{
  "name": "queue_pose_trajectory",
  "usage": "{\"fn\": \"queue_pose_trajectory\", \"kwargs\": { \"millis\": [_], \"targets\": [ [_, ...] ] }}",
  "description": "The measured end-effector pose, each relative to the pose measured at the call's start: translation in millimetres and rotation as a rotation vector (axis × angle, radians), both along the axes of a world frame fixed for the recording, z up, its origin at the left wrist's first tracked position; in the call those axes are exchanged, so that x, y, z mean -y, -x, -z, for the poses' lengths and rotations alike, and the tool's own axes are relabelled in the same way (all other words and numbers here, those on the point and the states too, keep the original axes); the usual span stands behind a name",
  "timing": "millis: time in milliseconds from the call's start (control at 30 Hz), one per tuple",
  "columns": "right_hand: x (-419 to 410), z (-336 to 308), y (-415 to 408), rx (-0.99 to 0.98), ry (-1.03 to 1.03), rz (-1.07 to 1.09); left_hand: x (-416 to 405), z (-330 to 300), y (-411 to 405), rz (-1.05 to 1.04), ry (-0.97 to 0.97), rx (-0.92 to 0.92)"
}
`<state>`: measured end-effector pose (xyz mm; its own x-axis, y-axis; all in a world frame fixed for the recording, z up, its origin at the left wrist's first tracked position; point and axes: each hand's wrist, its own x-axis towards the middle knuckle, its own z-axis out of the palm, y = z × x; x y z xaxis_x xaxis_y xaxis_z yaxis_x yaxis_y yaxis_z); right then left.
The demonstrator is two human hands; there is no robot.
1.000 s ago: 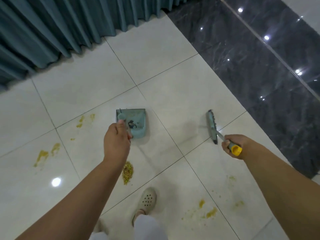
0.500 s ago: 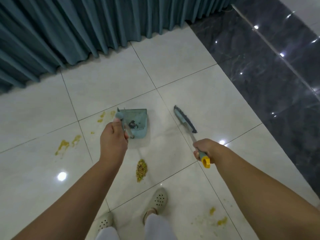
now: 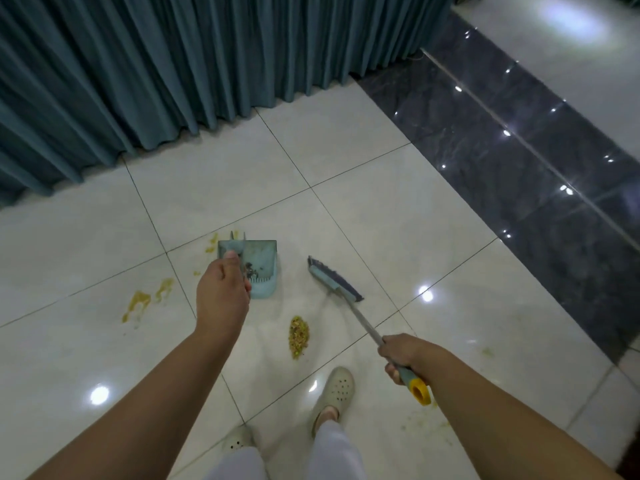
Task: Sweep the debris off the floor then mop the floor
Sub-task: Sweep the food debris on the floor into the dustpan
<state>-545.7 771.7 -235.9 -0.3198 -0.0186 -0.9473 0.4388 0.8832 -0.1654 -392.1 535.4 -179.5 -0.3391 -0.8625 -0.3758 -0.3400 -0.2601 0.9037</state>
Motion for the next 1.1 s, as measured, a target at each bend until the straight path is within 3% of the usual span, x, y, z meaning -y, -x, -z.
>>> {"fn": "queue_pose_trajectory", "kwargs": {
  "millis": [233,467,733,1100],
  "targets": [
    [-20.9,-4.9,-89.5,-0.001,-0.062,-0.026,4.9,8.0,-64.5,0.083,0.026,-0.022],
    [-49.0,-54.4,-127.0,0.063,-0.001,0.063,-9.4,-6.0,-94.3,0.144,0.022,0.001],
    [-79.6,-51.1,-110.9,0.037,0.021,0.308,-26.1,-9.7,-102.7,0.136,-0.014,0.017],
    [-60.3,-16.9,-129.7,0.237,0.139,0.615,-62.7,0.9,-103.8,0.119,0.014,0.082]
  ]
}}
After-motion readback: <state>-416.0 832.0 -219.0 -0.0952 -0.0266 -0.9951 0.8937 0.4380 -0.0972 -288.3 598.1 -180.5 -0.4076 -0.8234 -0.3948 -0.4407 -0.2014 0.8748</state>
